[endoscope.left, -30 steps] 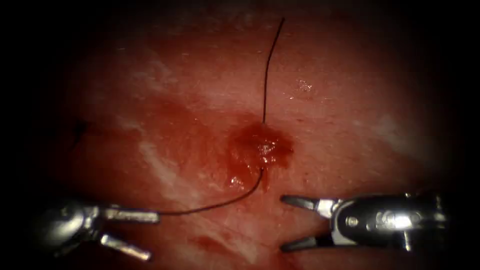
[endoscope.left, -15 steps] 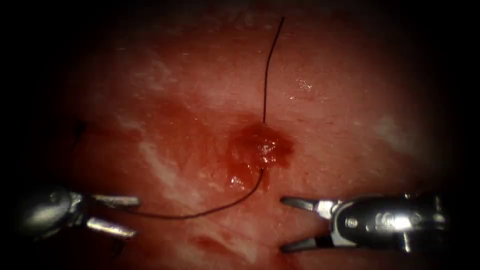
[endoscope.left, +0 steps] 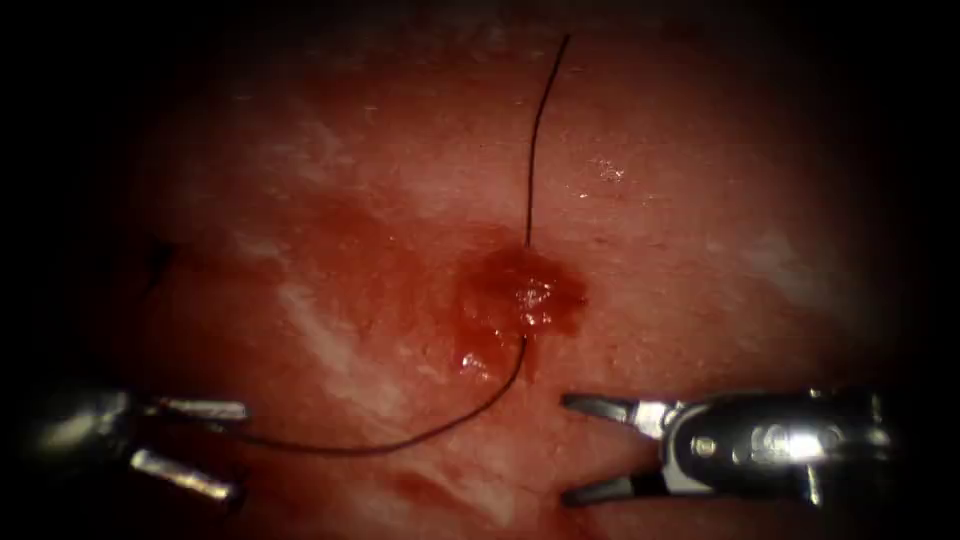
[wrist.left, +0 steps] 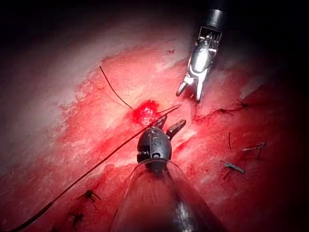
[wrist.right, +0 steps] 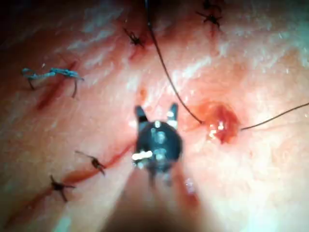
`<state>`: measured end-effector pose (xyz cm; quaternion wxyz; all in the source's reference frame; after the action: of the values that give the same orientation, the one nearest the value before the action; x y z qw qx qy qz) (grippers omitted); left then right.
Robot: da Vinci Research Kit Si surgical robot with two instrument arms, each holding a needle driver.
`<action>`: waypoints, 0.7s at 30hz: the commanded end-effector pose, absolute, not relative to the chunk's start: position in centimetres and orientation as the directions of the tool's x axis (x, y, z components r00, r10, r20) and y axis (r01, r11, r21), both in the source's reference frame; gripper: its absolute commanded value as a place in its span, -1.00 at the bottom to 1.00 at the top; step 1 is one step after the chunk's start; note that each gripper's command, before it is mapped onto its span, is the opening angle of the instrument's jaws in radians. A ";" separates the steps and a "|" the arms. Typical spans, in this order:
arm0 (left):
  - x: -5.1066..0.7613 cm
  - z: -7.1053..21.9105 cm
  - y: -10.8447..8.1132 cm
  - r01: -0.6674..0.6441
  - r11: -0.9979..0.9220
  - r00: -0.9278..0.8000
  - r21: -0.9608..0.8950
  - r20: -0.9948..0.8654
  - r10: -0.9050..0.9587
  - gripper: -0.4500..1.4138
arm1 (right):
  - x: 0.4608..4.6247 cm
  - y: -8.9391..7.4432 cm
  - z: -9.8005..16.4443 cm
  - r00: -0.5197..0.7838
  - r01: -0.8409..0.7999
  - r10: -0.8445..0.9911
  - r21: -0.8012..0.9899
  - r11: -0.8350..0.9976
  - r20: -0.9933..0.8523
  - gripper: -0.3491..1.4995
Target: Wound Closure
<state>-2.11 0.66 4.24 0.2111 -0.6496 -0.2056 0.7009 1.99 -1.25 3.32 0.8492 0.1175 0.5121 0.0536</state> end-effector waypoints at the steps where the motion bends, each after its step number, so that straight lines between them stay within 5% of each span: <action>1: -2.19 4.3 0.6 -0.022 -0.816 -0.034 -0.578 -0.815 0.578 -0.30 | 2.02 -1.3 3.4 0.470 0.031 0.212 0.257 0.966 -0.857 0.66; 12: -2.53 4.3 0.7 -0.021 -0.757 0.099 -0.653 -0.755 0.649 -0.48 | 2.03 -1.4 3.4 0.472 0.035 0.207 0.253 0.967 -0.857 0.66; 15: -2.58 4.3 0.7 -0.021 -0.742 0.126 -0.670 -0.738 0.663 -0.66 | 2.03 -1.4 3.5 0.472 0.035 0.206 0.252 0.967 -0.857 0.66; 16: -2.58 4.3 0.7 -0.020 -0.742 0.135 -0.670 -0.738 0.662 -1.00 | 2.03 -1.4 3.5 0.472 0.035 0.206 0.252 0.967 -0.857 0.66; 21: -2.50 4.3 0.8 -0.013 -0.743 0.148 -0.669 -0.736 0.660 -1.00 | 2.03 -1.4 3.5 0.472 0.035 0.206 0.251 0.967 -0.857 0.66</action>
<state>-2.43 0.79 4.27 0.2764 -0.7057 -0.2281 0.6113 2.00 -1.32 3.41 0.8501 0.1159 0.5112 0.0505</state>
